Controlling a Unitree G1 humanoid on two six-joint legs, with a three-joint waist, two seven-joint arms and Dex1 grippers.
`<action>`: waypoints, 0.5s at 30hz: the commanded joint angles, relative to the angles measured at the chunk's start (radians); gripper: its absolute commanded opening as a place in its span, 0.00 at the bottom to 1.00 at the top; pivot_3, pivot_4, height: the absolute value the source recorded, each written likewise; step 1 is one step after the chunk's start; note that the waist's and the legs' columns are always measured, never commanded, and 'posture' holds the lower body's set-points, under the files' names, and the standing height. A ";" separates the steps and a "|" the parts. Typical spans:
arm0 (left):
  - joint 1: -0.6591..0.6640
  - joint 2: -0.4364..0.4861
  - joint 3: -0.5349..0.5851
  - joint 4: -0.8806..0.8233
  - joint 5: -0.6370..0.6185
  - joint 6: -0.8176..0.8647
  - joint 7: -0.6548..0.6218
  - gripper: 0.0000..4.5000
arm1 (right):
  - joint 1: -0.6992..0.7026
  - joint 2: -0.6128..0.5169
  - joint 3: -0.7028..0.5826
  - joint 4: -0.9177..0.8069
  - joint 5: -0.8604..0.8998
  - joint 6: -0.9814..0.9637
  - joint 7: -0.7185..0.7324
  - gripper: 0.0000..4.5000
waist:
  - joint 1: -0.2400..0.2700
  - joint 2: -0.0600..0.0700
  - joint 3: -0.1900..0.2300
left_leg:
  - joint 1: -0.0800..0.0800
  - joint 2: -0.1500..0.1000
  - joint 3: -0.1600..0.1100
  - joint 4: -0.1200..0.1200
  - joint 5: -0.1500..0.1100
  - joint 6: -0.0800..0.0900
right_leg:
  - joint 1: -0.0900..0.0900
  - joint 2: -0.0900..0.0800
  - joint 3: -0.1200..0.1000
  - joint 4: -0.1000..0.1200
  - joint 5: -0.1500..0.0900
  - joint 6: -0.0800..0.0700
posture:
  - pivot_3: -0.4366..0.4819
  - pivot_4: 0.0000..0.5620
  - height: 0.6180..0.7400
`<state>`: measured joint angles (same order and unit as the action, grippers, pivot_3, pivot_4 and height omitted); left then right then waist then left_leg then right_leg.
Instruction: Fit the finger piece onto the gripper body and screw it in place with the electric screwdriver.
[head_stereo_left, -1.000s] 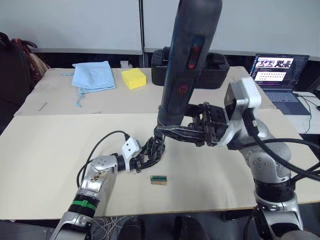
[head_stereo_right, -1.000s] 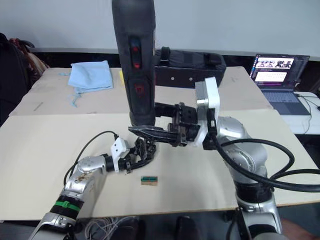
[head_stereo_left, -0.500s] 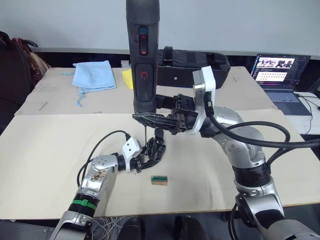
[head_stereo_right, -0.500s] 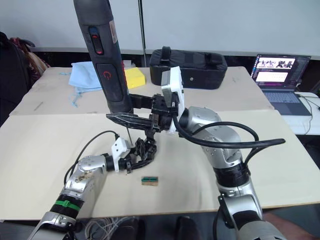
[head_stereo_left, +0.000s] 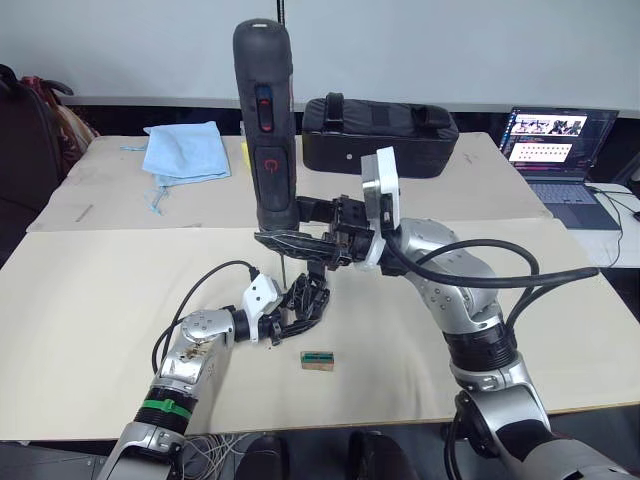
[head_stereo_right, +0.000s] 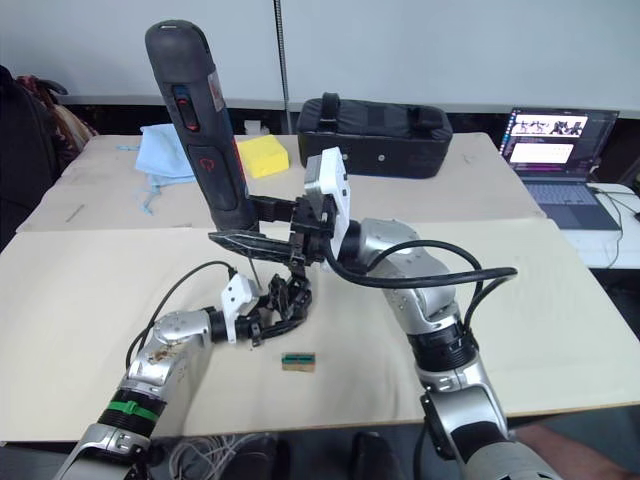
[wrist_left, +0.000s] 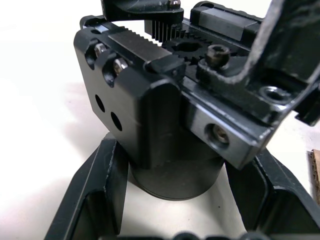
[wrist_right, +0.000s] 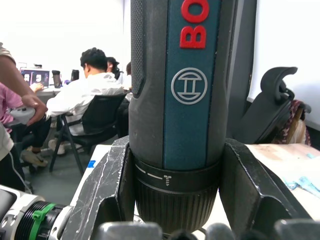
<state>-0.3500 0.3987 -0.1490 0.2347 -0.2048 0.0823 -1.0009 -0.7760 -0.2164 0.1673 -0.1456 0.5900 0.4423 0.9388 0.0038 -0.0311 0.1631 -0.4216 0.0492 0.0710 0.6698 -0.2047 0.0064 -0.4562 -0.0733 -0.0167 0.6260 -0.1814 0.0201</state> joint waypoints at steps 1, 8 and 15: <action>0.025 0.012 -0.023 0.013 0.011 0.027 -0.016 0.51 | -0.009 0.012 -0.012 -0.023 -0.005 -0.053 0.012 0.43 | -0.001 0.000 0.000 | 0.000 0.000 0.000 0.000 0.000 0.000 | 0.000 0.000 0.000 0.000 0.000 0.000 | 0.48 0.27 1.00; 0.026 0.015 -0.026 0.014 0.013 0.023 -0.020 0.51 | 0.007 0.016 0.002 -0.008 -0.038 -0.066 0.012 0.43 | -0.004 0.000 0.000 | 0.000 0.000 0.000 0.000 0.000 0.000 | 0.000 0.000 0.000 0.000 0.000 0.000 | 0.48 0.27 1.00; 0.029 0.015 -0.026 0.012 0.014 0.023 -0.019 0.51 | 0.018 0.016 0.013 0.001 -0.071 -0.078 0.025 0.43 | -0.005 0.000 0.000 | 0.000 0.000 0.000 0.000 0.000 0.000 | 0.000 0.000 0.000 0.000 0.000 0.000 | 0.48 0.27 1.00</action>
<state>-0.3482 0.4042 -0.1487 0.2323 -0.2048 0.0828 -1.0035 -0.7443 -0.2085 0.1923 -0.1171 0.5110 0.4039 0.9596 -0.0011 -0.0311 0.1631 -0.4215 0.0492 0.0710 0.6697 -0.2047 0.0064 -0.4562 -0.0733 -0.0168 0.6259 -0.1814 0.0201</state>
